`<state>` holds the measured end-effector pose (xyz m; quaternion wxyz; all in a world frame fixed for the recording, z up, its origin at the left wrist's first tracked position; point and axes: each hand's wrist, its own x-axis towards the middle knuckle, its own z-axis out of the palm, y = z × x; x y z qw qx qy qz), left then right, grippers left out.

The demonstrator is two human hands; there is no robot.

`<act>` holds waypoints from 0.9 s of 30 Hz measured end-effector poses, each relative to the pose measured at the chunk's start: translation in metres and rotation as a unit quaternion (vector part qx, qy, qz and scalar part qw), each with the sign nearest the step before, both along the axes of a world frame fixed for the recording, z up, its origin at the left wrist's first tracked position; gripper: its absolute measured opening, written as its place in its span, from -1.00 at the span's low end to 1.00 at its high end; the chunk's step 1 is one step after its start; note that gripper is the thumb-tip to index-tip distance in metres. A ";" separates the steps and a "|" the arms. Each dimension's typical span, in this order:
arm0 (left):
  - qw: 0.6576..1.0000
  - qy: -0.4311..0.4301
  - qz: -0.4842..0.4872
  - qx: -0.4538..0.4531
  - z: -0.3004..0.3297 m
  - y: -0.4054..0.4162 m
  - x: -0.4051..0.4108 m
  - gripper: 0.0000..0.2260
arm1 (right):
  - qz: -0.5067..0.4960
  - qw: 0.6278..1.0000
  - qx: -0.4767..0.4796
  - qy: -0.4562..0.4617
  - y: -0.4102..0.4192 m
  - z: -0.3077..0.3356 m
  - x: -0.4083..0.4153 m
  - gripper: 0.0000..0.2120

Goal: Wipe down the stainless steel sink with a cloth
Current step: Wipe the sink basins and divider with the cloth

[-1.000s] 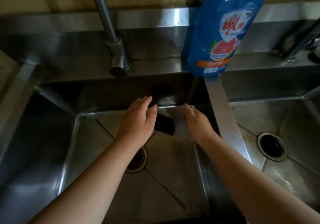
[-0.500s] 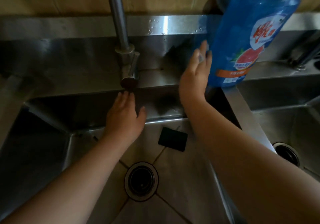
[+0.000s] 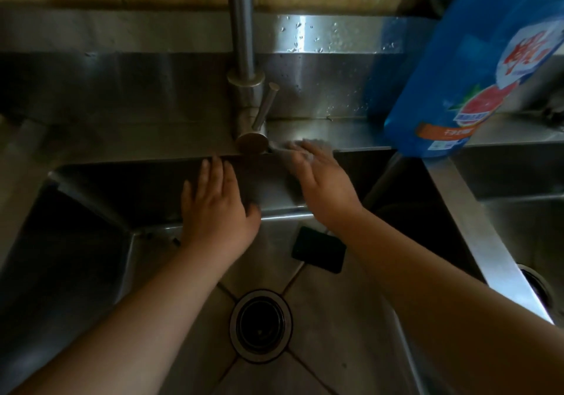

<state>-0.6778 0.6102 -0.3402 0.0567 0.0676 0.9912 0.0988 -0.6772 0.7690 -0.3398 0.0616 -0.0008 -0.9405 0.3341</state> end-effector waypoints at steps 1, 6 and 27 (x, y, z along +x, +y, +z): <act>1.000 0.002 -0.003 0.008 0.000 -0.002 0.003 -0.33 | -0.055 0.993 -0.106 -0.019 0.002 0.007 0.009 -0.65; 0.999 0.011 -0.011 0.051 -0.001 -0.005 0.008 -0.33 | -0.333 0.835 -0.438 -0.011 0.023 0.038 -0.011 -0.56; 0.839 -0.246 0.216 0.434 0.001 -0.039 0.082 -0.62 | -0.222 0.537 -0.740 -0.339 -0.070 -0.022 0.101 -0.48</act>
